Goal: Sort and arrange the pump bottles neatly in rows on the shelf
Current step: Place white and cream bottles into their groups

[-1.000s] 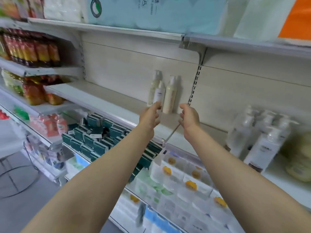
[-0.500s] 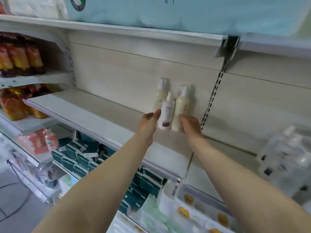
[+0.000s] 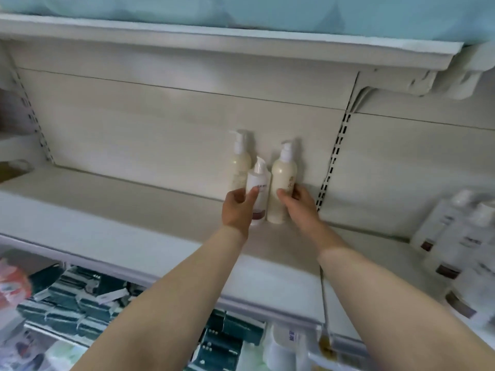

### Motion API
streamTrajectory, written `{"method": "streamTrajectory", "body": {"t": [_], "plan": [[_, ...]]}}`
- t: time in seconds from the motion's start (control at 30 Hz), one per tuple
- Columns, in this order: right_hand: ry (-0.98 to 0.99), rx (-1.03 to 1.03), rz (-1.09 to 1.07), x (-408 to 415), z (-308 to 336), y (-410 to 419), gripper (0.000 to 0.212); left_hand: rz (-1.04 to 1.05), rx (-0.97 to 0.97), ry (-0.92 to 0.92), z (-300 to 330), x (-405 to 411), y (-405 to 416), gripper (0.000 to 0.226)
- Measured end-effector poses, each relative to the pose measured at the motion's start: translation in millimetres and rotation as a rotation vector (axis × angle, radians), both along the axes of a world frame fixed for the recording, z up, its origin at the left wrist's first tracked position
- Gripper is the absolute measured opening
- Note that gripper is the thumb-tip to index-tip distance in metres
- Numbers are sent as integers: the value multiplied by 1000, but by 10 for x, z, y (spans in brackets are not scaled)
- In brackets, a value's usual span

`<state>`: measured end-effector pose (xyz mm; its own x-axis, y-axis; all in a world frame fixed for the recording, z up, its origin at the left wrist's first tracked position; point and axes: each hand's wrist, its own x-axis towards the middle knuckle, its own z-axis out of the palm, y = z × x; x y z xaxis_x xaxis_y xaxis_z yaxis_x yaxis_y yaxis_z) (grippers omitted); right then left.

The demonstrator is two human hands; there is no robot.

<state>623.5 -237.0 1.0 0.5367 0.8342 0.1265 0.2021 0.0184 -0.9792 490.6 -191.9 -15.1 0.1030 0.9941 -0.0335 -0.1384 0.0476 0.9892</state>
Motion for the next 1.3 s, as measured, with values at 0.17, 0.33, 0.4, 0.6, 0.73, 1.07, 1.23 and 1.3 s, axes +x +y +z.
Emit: {"method": "streamTrajectory", "body": {"t": [0.17, 0.33, 0.4, 0.6, 0.73, 1.07, 1.23, 1.3], "plan": [[8, 5, 11, 48, -79, 20, 35, 16, 70, 79, -90, -68, 78, 40], [76, 57, -9, -12, -200, 25, 43, -22, 87, 106, -115, -131, 120, 44], [90, 70, -14, -18, -241, -15, 48, -52, 113, 114, -133, -141, 123, 44], [48, 64, -60, -95, -284, -128, 48, -127, 144, 132, -220, -125, 101, 57], [65, 69, -96, -141, -309, -229, 48, -164, 79, 104, -223, -129, 15, 59], [110, 35, -156, -214, -239, -748, 52, -232, 22, -51, -138, -73, -412, 64], [146, 60, -205, -117, -209, -1022, 53, -262, -7, -103, -50, 40, -684, 60], [163, 72, -216, -46, -166, -1122, 53, -276, 2, -113, 50, 115, -792, 59]]}}
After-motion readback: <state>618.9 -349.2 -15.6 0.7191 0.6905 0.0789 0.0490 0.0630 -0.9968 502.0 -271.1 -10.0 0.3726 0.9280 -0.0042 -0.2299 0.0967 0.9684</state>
